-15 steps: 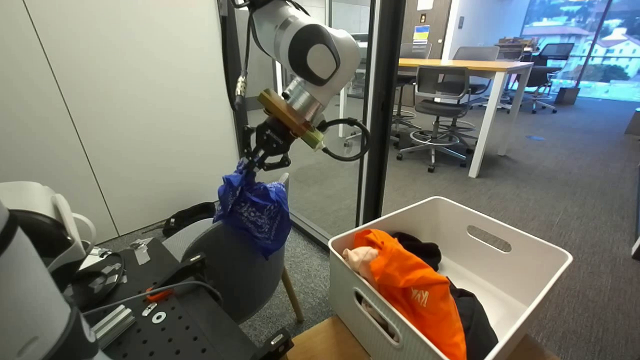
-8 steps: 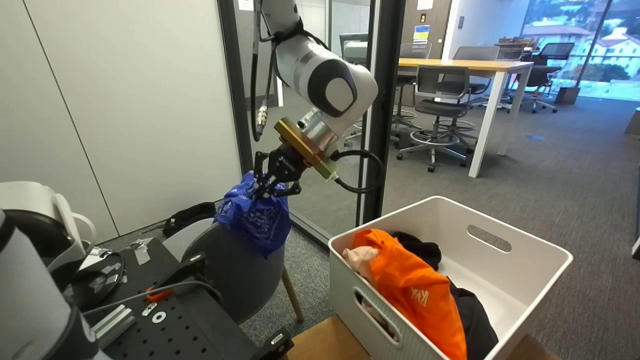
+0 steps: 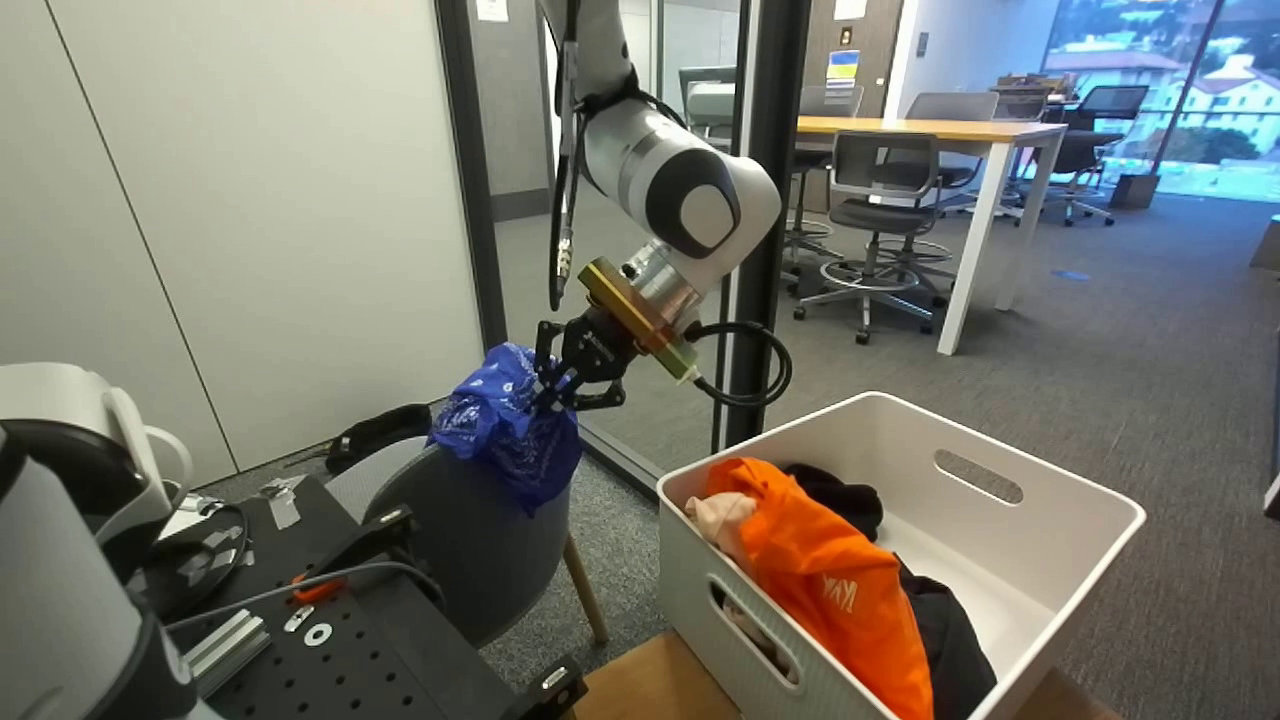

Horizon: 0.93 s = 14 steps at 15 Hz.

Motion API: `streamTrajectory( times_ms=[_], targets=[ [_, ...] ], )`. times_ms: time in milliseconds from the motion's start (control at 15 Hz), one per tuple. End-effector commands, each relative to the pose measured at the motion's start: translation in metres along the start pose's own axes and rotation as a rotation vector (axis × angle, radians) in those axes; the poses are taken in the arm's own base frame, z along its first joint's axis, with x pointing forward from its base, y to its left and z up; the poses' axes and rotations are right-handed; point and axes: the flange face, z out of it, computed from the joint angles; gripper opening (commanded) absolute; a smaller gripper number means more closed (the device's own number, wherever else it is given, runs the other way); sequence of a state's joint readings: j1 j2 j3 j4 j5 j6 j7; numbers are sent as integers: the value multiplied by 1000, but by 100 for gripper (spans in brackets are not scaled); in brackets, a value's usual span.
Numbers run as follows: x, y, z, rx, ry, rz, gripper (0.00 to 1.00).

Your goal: Pick up the blue cloth from the box and put it on the chair's headrest

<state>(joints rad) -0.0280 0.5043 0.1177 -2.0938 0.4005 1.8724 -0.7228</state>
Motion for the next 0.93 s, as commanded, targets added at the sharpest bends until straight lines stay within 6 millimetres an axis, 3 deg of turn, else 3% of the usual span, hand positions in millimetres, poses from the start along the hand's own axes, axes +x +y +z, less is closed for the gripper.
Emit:
streamTrajectory(
  times_ms=[0, 333, 533, 867],
  targets=[
    [3, 2, -11, -26, -16, 30, 39],
    [-9, 0, -24, -68, 0, 87, 77],
    [-32, -6, -39, -115, 25, 157, 98],
    [-95, -37, -76, -206, 97, 298, 100]
  ],
)
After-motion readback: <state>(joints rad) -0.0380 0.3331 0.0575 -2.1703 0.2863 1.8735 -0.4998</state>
